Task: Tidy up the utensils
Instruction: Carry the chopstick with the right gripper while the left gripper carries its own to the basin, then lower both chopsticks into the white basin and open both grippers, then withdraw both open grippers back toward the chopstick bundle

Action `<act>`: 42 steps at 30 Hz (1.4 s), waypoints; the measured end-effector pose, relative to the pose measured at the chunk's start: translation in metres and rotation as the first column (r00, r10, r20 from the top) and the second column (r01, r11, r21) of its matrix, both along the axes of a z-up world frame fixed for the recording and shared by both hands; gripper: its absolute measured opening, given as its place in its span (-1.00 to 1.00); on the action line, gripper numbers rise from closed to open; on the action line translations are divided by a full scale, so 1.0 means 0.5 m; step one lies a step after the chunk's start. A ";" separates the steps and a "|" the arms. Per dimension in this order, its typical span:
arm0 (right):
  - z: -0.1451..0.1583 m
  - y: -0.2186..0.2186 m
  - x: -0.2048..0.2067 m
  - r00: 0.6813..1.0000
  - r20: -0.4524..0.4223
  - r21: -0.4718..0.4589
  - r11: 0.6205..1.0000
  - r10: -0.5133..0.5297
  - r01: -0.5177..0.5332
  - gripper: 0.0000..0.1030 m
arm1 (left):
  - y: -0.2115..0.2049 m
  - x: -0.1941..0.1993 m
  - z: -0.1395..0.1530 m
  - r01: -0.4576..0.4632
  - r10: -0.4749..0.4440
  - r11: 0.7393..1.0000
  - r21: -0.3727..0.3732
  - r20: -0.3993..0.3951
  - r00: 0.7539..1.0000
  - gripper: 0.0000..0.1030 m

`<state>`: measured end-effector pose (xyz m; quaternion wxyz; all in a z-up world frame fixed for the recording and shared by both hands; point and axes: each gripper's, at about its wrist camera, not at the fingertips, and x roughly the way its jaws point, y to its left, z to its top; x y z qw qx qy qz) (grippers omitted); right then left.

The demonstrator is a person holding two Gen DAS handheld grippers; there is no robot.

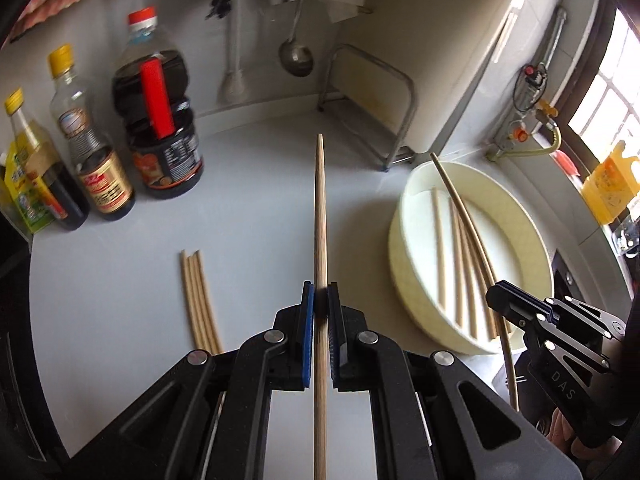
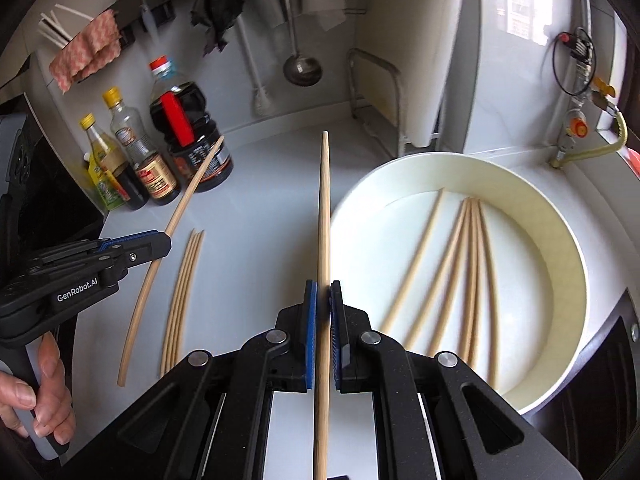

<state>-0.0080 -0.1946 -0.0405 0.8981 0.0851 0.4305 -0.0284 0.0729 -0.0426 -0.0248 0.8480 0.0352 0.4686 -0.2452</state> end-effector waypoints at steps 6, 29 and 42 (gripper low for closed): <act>0.019 -0.128 -0.018 0.995 0.022 -0.008 0.995 -0.101 0.101 -0.87 | -0.145 0.007 0.029 0.097 -0.096 0.995 -0.026 0.027 0.995 -0.86; -0.119 -0.359 0.018 0.962 -0.105 0.092 0.961 -0.252 0.262 -0.87 | -0.465 0.047 -0.117 0.269 -0.257 0.960 0.081 -0.136 0.957 -0.86; -0.101 -0.374 -0.014 0.950 -0.081 0.081 0.948 -0.302 0.308 -0.66 | -0.409 0.054 -0.073 0.181 -0.174 0.979 0.097 -0.075 0.982 0.39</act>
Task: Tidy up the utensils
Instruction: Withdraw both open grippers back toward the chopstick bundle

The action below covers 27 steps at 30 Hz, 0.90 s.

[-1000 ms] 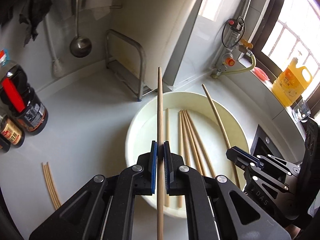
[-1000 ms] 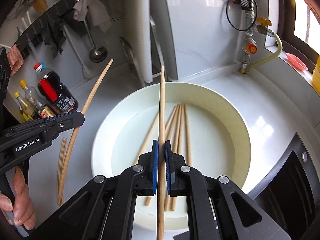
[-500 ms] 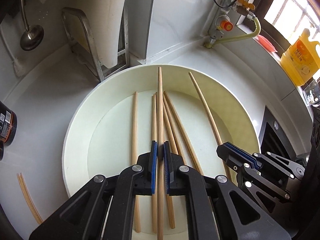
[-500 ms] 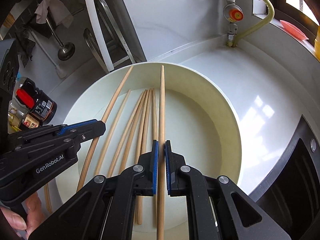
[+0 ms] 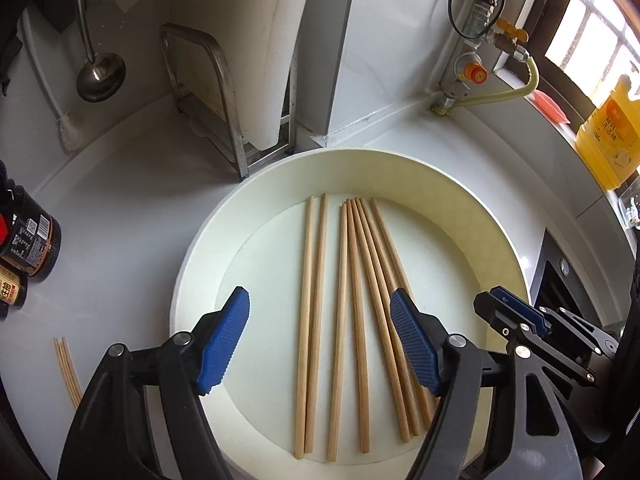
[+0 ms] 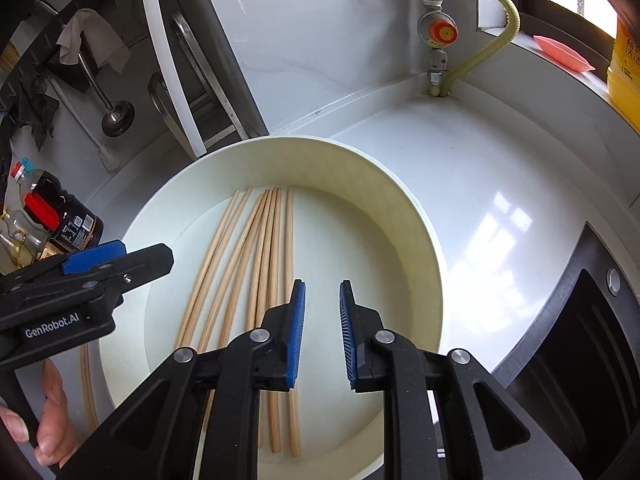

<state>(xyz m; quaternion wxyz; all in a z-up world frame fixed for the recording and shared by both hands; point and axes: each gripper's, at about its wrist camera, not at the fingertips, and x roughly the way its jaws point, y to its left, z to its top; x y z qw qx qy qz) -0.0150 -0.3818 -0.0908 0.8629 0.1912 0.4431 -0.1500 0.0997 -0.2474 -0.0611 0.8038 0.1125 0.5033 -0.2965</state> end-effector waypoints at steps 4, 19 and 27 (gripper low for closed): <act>0.009 0.012 -0.012 1.000 0.008 0.008 1.000 0.006 -0.006 -0.64 | 0.030 -0.008 0.018 -0.021 0.021 1.000 -0.008 0.011 1.000 0.43; 0.074 0.103 -0.045 0.994 0.066 -0.021 0.996 0.084 -0.083 -0.48 | 0.160 -0.062 0.071 -0.095 0.096 0.995 -0.031 0.053 0.994 0.44; 0.089 0.166 -0.069 0.988 0.076 -0.026 0.991 0.134 -0.133 -0.45 | 0.237 -0.092 0.088 -0.132 0.135 0.990 -0.049 0.070 0.988 0.47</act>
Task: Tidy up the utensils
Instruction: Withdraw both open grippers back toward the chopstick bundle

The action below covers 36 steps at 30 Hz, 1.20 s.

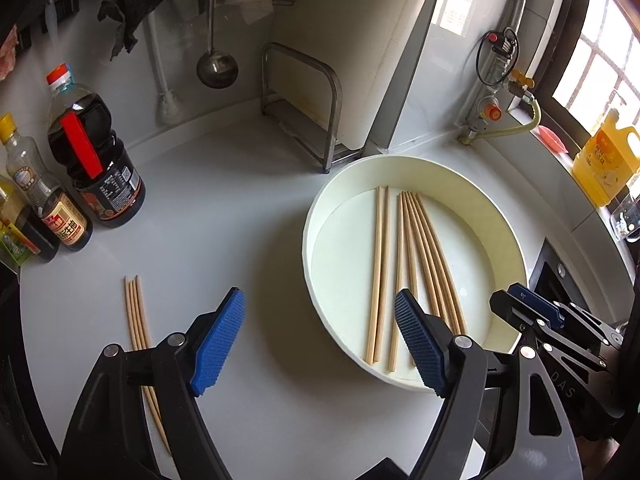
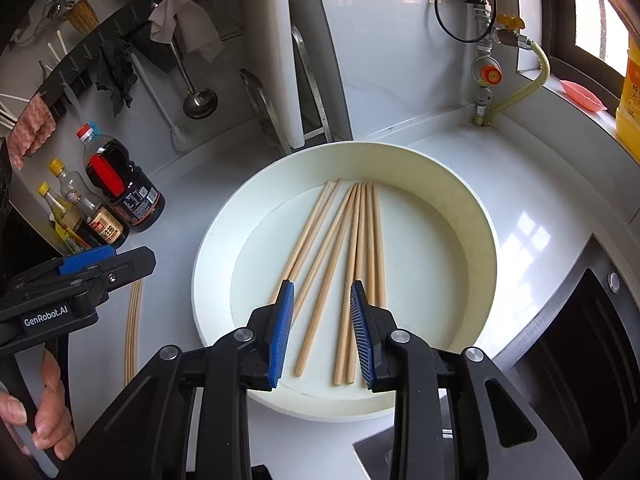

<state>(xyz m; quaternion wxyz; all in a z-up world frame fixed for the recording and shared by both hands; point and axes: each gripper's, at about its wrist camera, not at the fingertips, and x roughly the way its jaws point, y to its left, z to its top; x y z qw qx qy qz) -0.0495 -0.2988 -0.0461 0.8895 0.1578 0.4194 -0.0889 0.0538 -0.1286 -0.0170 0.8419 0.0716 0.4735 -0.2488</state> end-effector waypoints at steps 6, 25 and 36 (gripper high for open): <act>0.004 0.054 -0.005 0.999 -0.005 -0.003 0.999 0.046 -0.046 -0.45 | 0.055 -0.011 0.002 -0.027 0.027 1.000 -0.003 0.003 1.000 0.47; 0.015 0.219 0.042 0.975 -0.020 -0.038 0.974 0.223 -0.223 -0.20 | 0.235 -0.019 -0.018 -0.179 0.179 0.984 0.008 0.001 0.984 0.52; -0.003 0.314 0.079 0.943 -0.066 -0.047 0.943 0.325 -0.328 -0.14 | 0.357 -0.020 -0.055 -0.288 0.289 0.957 0.027 -0.031 0.957 0.56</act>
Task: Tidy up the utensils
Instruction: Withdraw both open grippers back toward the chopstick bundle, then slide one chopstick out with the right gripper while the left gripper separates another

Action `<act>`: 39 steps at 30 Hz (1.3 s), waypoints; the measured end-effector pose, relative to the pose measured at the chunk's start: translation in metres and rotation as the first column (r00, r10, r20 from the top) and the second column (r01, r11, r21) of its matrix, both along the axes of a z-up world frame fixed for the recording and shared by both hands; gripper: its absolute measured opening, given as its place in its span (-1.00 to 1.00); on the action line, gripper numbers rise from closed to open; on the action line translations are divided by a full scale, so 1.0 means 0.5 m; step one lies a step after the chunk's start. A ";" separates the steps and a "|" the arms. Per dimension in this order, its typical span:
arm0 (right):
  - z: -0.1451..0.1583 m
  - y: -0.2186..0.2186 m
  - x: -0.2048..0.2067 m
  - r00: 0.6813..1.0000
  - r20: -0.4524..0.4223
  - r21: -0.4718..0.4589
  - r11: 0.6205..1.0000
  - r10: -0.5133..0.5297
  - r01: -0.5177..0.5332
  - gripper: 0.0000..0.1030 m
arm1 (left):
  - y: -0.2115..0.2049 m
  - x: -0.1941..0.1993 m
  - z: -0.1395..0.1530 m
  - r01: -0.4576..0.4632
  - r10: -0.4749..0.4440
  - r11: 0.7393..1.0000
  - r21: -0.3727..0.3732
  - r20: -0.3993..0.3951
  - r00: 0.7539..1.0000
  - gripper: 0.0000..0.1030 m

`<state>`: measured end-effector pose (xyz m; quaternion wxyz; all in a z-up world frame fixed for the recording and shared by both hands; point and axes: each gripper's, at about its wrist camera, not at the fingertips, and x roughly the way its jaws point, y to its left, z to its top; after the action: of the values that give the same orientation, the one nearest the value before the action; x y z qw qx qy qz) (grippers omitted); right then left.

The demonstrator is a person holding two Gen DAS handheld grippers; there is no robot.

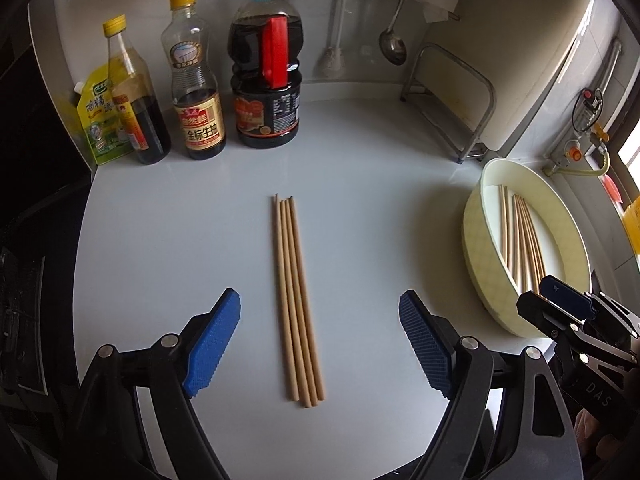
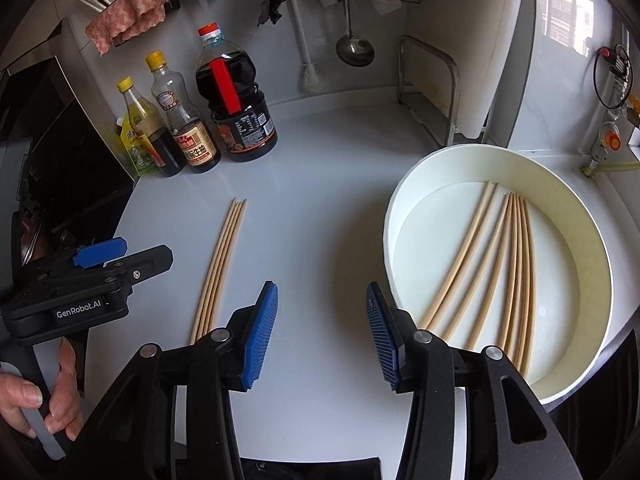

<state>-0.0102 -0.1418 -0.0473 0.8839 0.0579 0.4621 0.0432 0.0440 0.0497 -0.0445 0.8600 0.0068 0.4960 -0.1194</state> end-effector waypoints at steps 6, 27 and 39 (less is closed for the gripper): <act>-0.017 0.048 0.018 0.998 -0.019 -0.006 0.998 0.056 -0.056 -0.14 | 0.060 0.002 -0.018 -0.054 0.054 0.998 0.022 -0.011 0.998 0.56; -0.158 0.200 0.117 0.984 -0.139 0.019 0.994 0.110 -0.108 -0.14 | 0.204 0.024 -0.121 -0.125 0.130 0.991 0.054 -0.097 0.987 0.56; -0.220 0.235 0.143 0.982 -0.177 0.003 0.998 0.062 -0.062 -0.14 | 0.227 0.038 -0.147 -0.105 0.112 0.993 0.059 -0.118 0.987 0.56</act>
<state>0.0612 -0.0243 -0.1572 0.8377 0.0459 0.5403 0.0647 0.0632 0.1633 -0.1181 0.8330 -0.0049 0.5501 -0.0594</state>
